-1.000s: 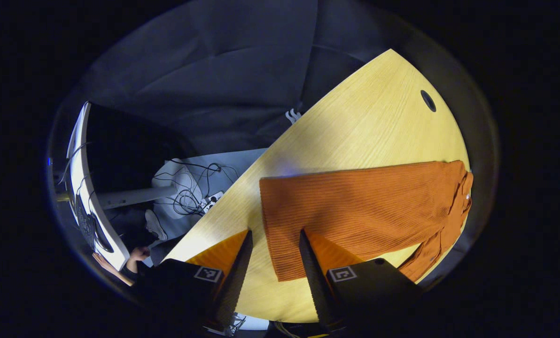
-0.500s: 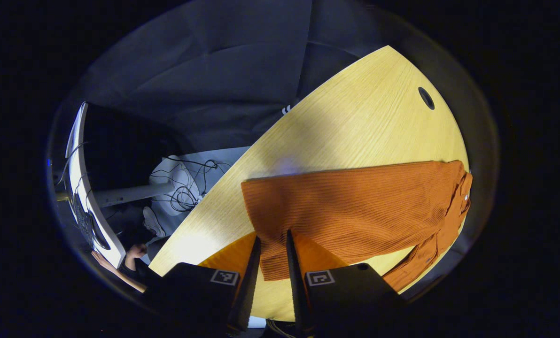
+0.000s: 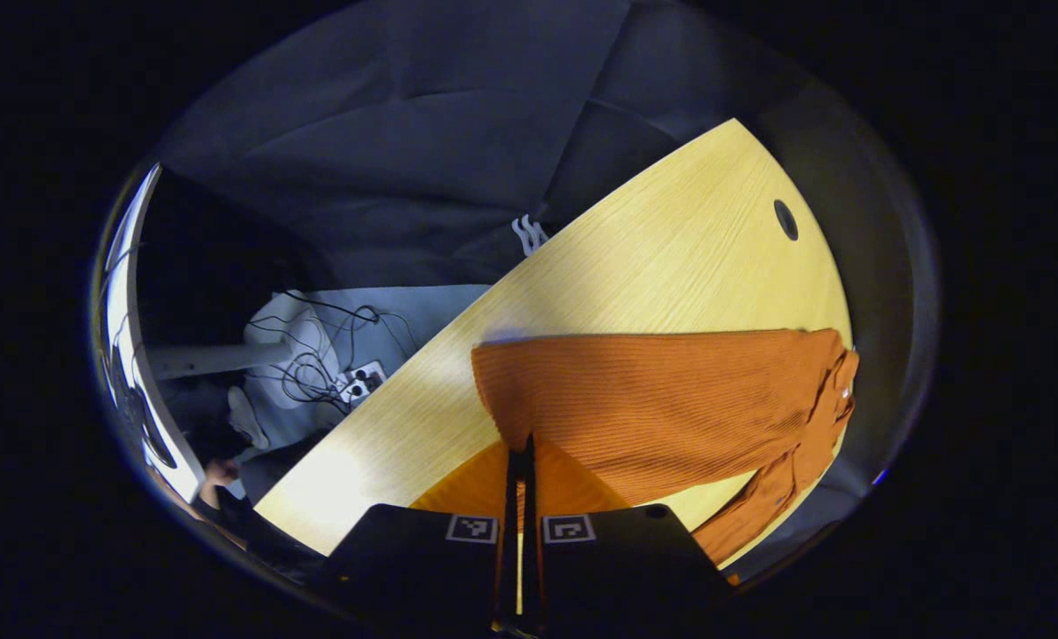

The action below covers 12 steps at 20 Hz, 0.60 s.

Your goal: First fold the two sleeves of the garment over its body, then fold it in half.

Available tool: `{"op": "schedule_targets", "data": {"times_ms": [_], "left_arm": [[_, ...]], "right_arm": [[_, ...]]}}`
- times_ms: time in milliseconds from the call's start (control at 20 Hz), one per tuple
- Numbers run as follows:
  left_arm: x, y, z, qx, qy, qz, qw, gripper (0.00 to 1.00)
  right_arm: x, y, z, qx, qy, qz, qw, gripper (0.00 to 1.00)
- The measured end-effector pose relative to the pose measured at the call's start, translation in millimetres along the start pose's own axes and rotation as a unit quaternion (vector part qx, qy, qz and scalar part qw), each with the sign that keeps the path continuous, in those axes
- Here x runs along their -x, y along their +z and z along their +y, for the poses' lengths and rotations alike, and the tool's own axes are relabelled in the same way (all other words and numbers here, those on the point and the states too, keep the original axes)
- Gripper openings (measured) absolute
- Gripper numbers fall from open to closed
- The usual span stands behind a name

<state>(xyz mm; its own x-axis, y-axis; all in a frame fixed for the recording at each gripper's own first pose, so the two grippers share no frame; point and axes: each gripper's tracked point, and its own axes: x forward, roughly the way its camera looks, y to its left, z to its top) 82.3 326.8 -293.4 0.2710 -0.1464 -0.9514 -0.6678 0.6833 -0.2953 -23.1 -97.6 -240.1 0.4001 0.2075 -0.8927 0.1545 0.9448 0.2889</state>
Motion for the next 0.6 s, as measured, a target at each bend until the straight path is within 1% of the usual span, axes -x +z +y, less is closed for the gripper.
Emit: {"op": "schedule_targets", "data": {"times_ms": [50, 100, 150, 200, 350, 400, 450, 600], "left_arm": [[3, -5, -10, -0.005, -0.024, 0.012, 1.0, 0.04], [6, -7, -14, -0.014, -0.023, 0.011, 1.0, 0.0], [11, -6, -17, -0.029, -0.019, 0.005, 0.999, 0.03], [17, -5, -24, -0.043, -0.017, -0.001, 0.999, 0.03], [42, -5, -59, -0.07, -0.019, -0.014, 0.997, 0.03], [50, -5, -71, -0.079, -0.022, -0.018, 0.996, 0.0], [58, -4, -86, -0.089, -0.025, -0.022, 0.995, 0.03], [80, -9, -132, -0.119, -0.03, -0.039, 0.992, 0.03]], "right_arm": [[1, 0, -2, 0.003, -0.002, -0.001, 1.0, 0.94], [1, 1, -6, 0.005, -0.004, -0.004, 1.0, 0.94], [1, 1, -7, 0.006, 0.0, -0.003, 1.0, 0.94], [0, -1, -8, 0.006, 0.002, -0.001, 1.0, 0.94], [-3, -3, -18, -0.003, 0.005, 0.006, 1.0, 0.94], [-5, -3, -22, -0.004, 0.006, 0.005, 1.0, 0.94], [-7, -2, -25, -0.002, 0.007, 0.006, 1.0, 0.94], [-11, -6, -31, -0.004, 0.017, 0.012, 1.0, 0.94]]}}
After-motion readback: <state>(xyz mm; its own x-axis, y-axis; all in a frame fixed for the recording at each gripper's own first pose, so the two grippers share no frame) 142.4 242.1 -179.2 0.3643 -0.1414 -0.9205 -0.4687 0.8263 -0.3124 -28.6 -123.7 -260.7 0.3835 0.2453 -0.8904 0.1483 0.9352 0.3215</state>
